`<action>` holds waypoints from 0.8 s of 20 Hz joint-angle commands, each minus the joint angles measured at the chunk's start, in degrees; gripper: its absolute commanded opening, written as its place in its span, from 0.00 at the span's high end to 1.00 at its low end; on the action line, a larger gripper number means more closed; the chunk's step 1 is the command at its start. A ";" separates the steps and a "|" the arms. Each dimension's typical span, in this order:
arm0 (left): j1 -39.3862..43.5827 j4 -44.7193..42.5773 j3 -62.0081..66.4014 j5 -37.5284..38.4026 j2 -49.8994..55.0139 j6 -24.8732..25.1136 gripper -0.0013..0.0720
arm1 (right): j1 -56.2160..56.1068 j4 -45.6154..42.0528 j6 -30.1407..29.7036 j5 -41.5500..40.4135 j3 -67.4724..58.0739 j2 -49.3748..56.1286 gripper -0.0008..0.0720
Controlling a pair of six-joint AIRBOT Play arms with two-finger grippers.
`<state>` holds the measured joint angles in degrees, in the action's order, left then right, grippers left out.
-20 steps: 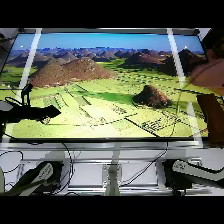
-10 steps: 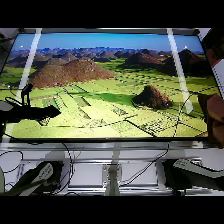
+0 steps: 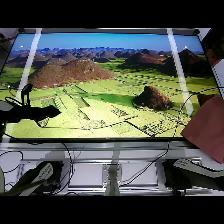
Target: Fold the clothes and pants, and hang the long-sleeved shirts on hangers.
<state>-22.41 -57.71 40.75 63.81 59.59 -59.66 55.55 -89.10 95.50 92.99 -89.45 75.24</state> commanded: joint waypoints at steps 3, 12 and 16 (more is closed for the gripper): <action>0.20 5.35 3.06 -6.86 -0.04 2.36 0.79 | -4.72 4.94 -3.56 -2.82 -1.95 -0.13 0.98; 17.79 -26.58 24.90 -12.41 -0.11 9.09 0.96 | -44.96 7.58 -4.33 -12.11 -11.67 -0.15 0.98; 18.40 -29.70 24.90 -10.80 -0.11 9.07 0.96 | -56.46 -1.51 -13.14 -8.55 -11.67 -0.07 0.98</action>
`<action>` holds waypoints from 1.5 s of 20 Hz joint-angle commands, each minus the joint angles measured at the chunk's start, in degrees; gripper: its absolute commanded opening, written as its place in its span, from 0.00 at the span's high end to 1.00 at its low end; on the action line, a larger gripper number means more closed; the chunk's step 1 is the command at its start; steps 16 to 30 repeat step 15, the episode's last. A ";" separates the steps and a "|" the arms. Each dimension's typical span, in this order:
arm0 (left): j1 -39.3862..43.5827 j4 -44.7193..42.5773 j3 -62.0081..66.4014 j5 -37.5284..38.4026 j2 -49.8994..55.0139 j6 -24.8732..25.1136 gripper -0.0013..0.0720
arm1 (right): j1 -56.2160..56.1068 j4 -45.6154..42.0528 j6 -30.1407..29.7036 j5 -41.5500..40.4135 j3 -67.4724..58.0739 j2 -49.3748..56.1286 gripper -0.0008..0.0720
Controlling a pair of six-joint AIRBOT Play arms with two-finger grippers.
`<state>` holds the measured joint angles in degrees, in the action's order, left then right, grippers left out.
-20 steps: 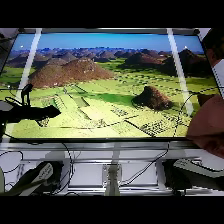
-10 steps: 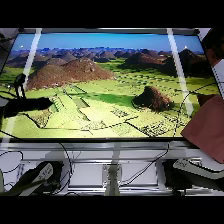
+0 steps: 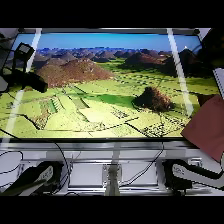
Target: Fold the clothes and pants, and hang the long-sleeved shirts on hangers.
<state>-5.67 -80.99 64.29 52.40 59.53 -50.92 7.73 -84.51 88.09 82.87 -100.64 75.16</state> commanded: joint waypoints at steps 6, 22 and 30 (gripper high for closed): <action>1.70 -6.43 1.36 2.51 0.02 0.35 0.96 | -7.52 -11.45 -6.25 8.15 -0.48 -0.04 0.98; 1.70 -6.43 1.36 2.51 0.02 0.35 0.96 | -7.54 -10.21 -6.27 7.54 -0.48 -0.04 0.98; 1.70 -6.43 1.36 2.51 0.02 0.35 0.96 | -7.54 -10.21 -6.27 7.54 -0.48 -0.04 0.98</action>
